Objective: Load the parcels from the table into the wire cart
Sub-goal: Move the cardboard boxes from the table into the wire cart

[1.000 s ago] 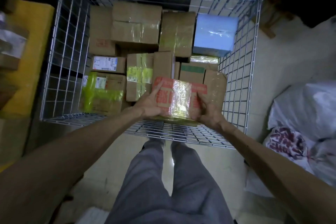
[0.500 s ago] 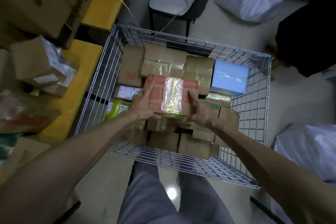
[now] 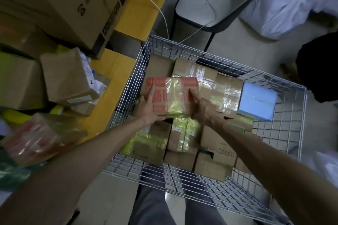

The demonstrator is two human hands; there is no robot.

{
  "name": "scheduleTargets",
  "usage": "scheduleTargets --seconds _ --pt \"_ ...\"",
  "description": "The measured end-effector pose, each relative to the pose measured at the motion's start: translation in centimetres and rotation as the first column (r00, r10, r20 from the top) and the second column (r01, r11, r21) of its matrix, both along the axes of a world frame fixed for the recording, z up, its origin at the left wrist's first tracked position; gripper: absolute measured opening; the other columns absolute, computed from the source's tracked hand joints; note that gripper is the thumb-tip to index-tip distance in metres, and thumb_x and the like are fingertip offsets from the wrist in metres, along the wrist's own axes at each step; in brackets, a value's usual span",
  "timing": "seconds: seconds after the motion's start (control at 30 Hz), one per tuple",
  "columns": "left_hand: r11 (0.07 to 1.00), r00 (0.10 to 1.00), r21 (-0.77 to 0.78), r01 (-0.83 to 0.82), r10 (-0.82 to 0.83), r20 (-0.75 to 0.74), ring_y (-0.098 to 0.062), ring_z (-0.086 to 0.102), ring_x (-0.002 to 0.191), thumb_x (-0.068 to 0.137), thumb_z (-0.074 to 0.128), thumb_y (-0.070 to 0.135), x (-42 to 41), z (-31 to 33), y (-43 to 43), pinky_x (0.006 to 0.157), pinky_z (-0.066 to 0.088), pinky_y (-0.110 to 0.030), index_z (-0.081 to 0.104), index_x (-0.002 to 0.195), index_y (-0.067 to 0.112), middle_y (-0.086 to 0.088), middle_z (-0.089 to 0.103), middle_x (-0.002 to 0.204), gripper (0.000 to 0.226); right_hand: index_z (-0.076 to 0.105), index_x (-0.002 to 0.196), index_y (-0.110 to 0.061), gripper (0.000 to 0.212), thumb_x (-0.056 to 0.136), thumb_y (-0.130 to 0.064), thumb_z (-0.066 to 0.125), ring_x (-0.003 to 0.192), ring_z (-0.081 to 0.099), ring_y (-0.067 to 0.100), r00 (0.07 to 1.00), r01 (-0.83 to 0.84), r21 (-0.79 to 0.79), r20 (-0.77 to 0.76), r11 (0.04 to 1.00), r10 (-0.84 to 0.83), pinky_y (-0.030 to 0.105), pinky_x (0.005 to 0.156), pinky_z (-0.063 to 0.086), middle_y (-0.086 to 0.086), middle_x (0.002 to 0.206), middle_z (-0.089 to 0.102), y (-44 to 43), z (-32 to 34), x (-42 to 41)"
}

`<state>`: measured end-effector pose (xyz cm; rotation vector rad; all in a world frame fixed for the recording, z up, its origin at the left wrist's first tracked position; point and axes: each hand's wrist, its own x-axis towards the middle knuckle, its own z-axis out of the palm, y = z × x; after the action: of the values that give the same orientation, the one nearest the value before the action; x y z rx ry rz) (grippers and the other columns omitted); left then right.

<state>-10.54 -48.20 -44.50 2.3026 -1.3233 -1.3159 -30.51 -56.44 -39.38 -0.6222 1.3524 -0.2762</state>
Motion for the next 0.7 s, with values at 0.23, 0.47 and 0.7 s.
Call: scheduleTargets --seconds 0.23,0.47,0.7 --pt "0.978 0.978 0.014 -0.208 0.207 0.032 -0.043 0.036 0.132 0.064 0.089 0.045 -0.1 -3.9 -0.8 0.1 0.044 -0.058 -0.034 0.139 0.056 -0.017 0.022 0.152 0.144 0.061 0.12 0.0 0.044 0.097 -0.037 0.058 0.08 0.071 0.02 0.985 -0.17 -0.007 -0.031 0.985 0.169 0.031 0.062 0.058 0.006 0.1 0.069 -6.0 -3.7 3.7" --pt "0.889 0.885 -0.019 -0.458 0.457 0.089 -0.03 0.05 0.107 0.072 0.083 0.048 -1.7 -6.5 -3.5 0.078 0.05 -0.036 -0.027 0.145 0.046 -0.018 0.035 0.14 0.132 0.056 0.119 0.009 0.052 0.093 -0.036 0.065 0.084 0.068 0.028 0.949 -0.315 -0.049 0.018 0.948 0.316 0.034 0.07 0.059 0.013 0.098 0.069 -12.7 -7.3 8.0" --pt "0.735 0.731 -0.031 -0.677 0.677 0.085 -0.039 0.042 0.129 0.077 0.08 0.045 -4.6 -8.3 -6.1 0.1 0.045 -0.053 -0.017 0.154 0.036 -0.022 0.031 0.146 0.124 0.045 0.133 0.007 0.055 0.095 -0.029 0.064 0.091 0.07 0.018 0.86 -0.495 -0.187 0.037 0.849 0.509 0.021 0.07 0.055 0.013 0.104 0.069 -16.7 -10.5 10.5"
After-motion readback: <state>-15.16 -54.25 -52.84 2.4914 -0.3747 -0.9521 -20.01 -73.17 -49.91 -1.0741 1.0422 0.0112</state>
